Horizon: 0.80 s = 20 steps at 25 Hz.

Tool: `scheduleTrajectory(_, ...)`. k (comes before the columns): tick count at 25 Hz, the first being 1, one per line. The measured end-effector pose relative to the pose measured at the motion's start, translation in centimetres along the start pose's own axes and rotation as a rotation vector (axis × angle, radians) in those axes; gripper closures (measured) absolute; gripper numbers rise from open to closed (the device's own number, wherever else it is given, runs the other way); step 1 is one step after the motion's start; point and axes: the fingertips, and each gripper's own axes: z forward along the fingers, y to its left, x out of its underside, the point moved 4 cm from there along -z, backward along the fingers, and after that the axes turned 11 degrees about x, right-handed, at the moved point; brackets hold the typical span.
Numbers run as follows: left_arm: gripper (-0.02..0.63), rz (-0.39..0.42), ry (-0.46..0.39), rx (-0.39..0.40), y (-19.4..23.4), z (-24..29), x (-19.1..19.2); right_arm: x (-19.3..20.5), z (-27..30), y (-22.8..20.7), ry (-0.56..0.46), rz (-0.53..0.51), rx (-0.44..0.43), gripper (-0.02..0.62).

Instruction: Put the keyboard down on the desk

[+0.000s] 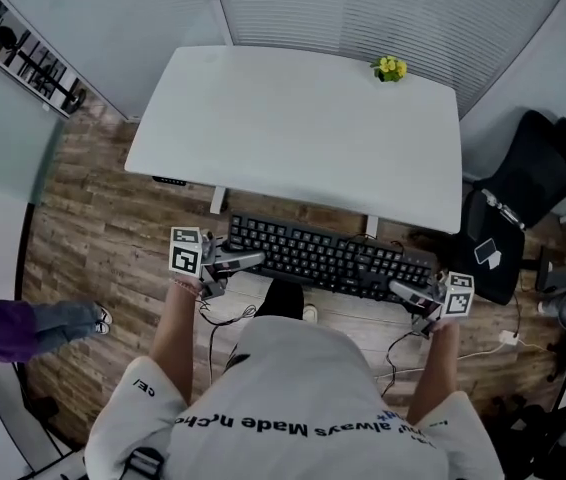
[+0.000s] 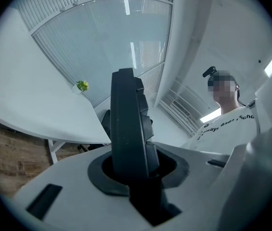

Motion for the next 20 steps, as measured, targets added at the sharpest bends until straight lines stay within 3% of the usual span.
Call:
scheduleTrajectory(9,0.480,0.020,-0.012,0.025,0.5,-0.3,0.4,-0.1,0.0,0.6,0.003,-0.032,0.033,0.485)
scheduleTrajectory(20,0.480,0.055,0.051,0.046,0.7,0.0,-0.4,1.2,0.2,0.9,-0.063,-0.045,0.043,0.485)
